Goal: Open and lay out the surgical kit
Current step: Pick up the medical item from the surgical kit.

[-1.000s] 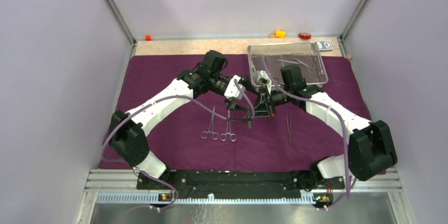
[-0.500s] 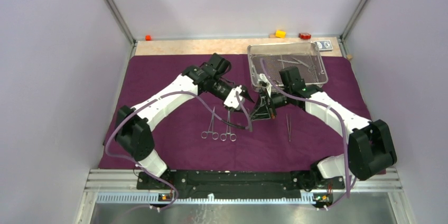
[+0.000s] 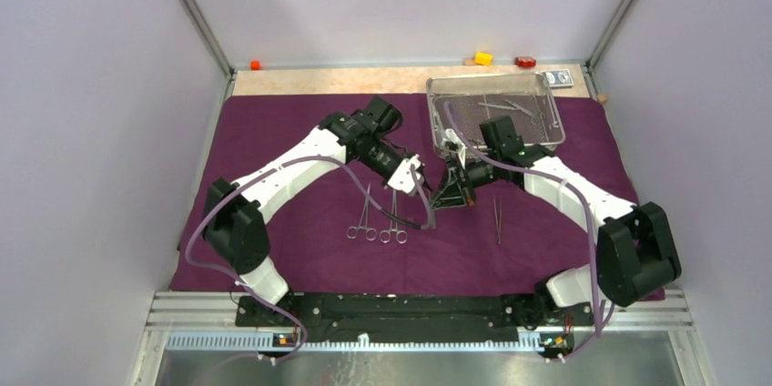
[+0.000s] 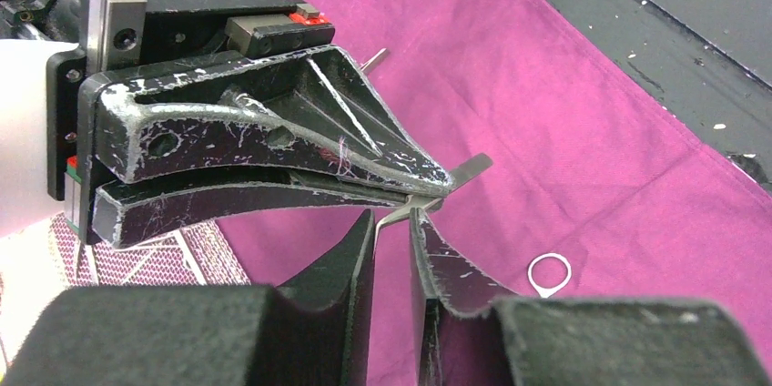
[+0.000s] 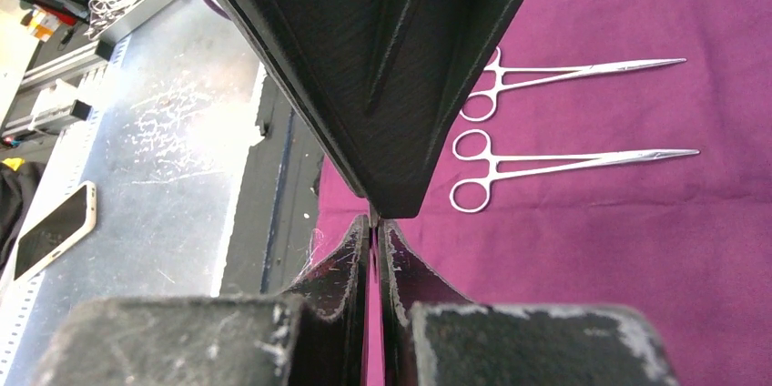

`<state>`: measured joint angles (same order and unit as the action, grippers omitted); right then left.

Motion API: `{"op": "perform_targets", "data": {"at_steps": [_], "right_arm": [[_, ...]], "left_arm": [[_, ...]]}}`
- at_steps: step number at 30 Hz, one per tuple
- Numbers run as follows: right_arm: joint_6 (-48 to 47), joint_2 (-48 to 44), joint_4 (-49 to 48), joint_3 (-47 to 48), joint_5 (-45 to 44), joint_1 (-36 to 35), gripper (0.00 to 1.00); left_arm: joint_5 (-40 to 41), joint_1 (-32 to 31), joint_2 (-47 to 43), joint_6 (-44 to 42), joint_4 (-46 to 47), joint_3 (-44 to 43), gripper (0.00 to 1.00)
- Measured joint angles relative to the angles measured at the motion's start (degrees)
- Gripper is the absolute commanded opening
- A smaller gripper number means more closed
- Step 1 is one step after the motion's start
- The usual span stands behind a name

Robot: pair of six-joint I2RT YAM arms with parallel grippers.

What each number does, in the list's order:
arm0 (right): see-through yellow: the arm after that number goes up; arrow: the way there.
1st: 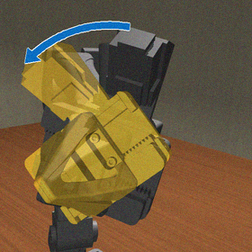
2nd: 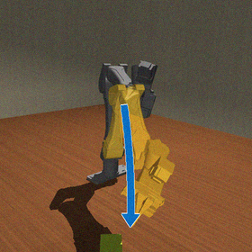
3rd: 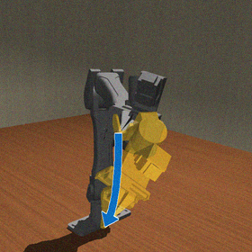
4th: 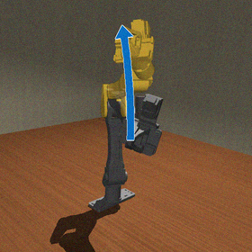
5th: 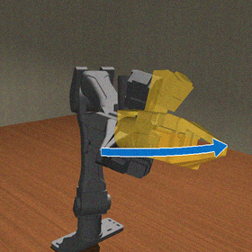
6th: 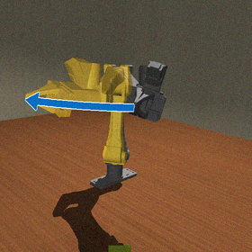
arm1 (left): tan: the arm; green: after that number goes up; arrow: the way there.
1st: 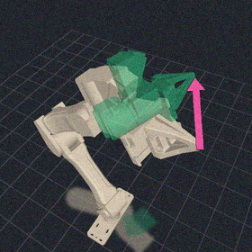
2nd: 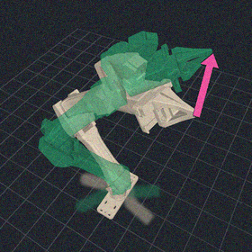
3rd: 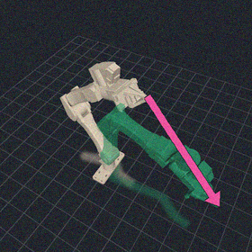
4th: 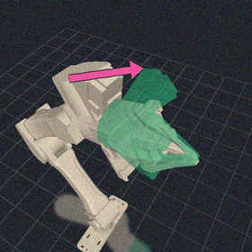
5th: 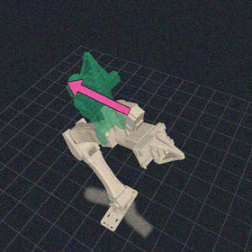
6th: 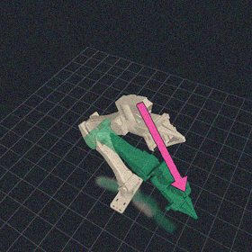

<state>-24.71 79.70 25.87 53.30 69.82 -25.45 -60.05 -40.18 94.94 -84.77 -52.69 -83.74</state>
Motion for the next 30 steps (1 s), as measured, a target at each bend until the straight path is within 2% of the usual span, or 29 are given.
{"op": "perform_targets", "data": {"at_steps": [8, 11, 13, 16, 24, 30], "right_arm": [[-1.3, 0.8, 1.0, 0.4, -0.3, 0.0, 0.0], [-2.4, 1.6, 1.9, 1.3, -0.3, 0.0, 0.0], [-2.8, 1.8, 2.2, 1.6, -0.3, 0.0, 0.0], [-3.2, 1.9, 2.7, 1.6, -0.4, 0.0, 0.0], [-3.5, 2.1, 2.8, 1.6, -2.5, 0.0, 0.23], [-1.6, -0.4, -0.3, 1.4, -5.1, -0.2, 0.27]], "left_arm": [[1.5, -0.1, 0.3, -0.7, -1.9, -0.9, 0.16], [2.5, -0.1, 0.3, -0.7, -2.6, -1.5, 0.09], [3.0, -0.1, 0.5, -0.7, -3.0, -1.8, 0.0], [3.7, -0.4, 0.8, -0.4, -3.6, -2.4, 0.0], [5.5, -1.0, 1.9, 5.6, -3.5, -3.5, 0.0], [7.0, -1.2, 0.4, 16.4, 5.7, -0.8, 0.0]]}}
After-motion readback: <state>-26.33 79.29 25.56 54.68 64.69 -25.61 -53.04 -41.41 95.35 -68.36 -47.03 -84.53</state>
